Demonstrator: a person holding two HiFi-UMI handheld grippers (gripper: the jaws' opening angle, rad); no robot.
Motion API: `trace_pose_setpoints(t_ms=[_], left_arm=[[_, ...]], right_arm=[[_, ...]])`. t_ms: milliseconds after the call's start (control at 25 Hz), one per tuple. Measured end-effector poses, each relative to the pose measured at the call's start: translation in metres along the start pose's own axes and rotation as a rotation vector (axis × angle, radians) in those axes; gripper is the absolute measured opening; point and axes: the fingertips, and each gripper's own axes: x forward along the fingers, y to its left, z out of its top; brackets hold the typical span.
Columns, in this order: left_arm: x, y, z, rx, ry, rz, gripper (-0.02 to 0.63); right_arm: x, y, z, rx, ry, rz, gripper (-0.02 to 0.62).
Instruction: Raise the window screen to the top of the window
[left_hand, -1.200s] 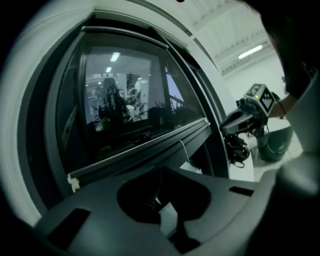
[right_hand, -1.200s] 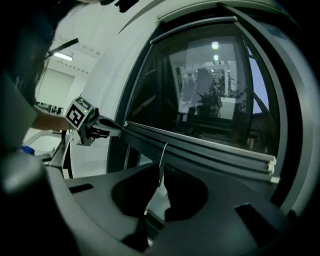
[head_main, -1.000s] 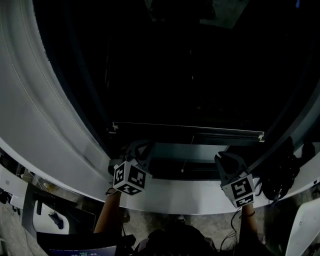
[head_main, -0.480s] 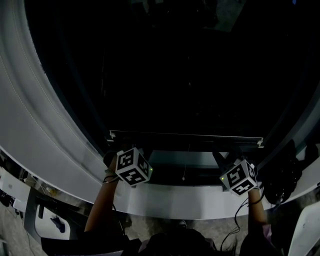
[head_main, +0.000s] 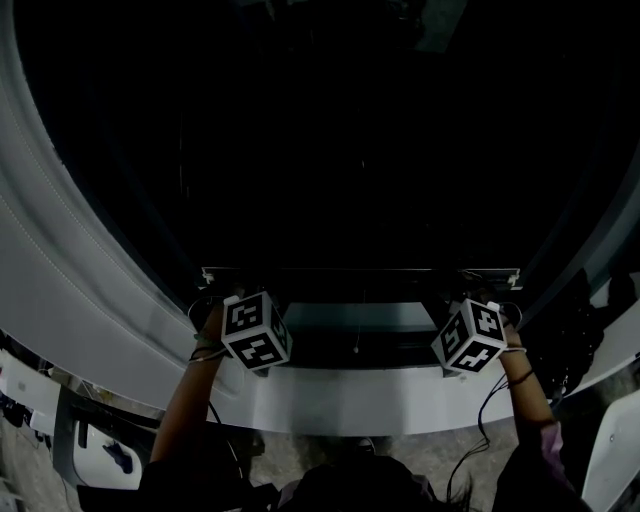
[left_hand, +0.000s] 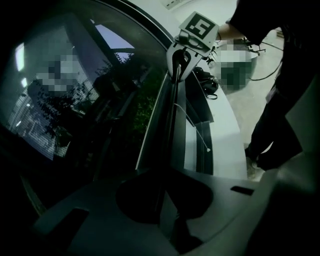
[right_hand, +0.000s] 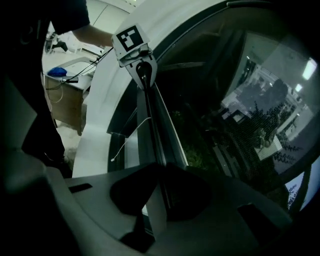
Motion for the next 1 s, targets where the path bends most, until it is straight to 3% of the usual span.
trace_pose_setpoints(t_ms=[240,400,520,680,880,1000], left_arm=[[0.002,-0.001,0.002,0.023,0.018,-0.004,0.035],[0.005,-0.001,0.001,0.033,0.047,-0.056,0.035],[0.005,-0.002,-0.001,0.064,0.084,-0.078,0.034],[0.008,-0.003,-0.003,0.150,0.156,-0.037,0.034],[0.007,-0.006,-0.007,0.166,0.189,0.042,0.017],[0.006,-0.005,-0.002,0.095,0.127,0.031,0.018]], right_arm=[[0.000,-0.001,-0.001,0.062,0.000,0.078,0.054],[0.000,-0.004,0.000,0.101,0.015,0.173,0.035],[0.003,-0.002,0.003,0.009,0.039,0.149,0.031],[0.005,0.003,0.000,-0.127,0.107,0.157,0.025],[0.005,0.006,-0.001,-0.105,0.139,0.150,0.023],[0.002,0.003,0.000,-0.064,0.087,0.134,0.023]])
